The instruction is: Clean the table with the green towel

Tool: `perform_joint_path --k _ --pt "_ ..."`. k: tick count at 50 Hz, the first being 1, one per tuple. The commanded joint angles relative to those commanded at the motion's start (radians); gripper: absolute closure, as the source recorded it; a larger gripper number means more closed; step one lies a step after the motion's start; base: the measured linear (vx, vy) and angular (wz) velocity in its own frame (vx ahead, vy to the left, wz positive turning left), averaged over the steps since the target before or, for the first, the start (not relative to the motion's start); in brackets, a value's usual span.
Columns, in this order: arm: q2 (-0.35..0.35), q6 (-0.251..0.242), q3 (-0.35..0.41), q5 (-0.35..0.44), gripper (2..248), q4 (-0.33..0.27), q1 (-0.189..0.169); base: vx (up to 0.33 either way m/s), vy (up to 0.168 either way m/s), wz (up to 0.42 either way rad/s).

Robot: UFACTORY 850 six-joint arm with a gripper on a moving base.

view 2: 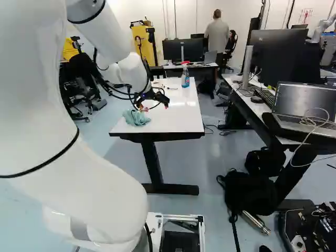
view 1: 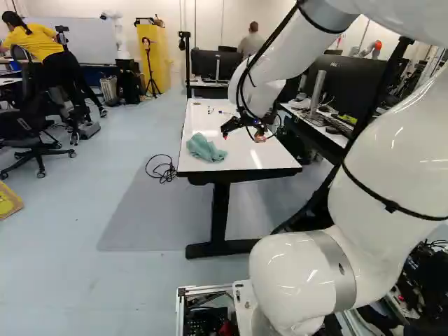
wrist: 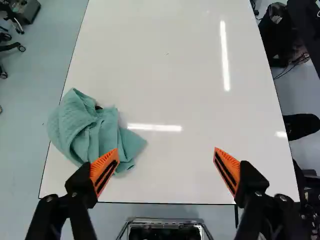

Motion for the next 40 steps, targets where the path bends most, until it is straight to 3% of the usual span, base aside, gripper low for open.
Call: perform_joint_path --k 40 --pt "0.086 0.0 0.252 0.387 3 0.0 -0.002 0.0 0.0 0.0"
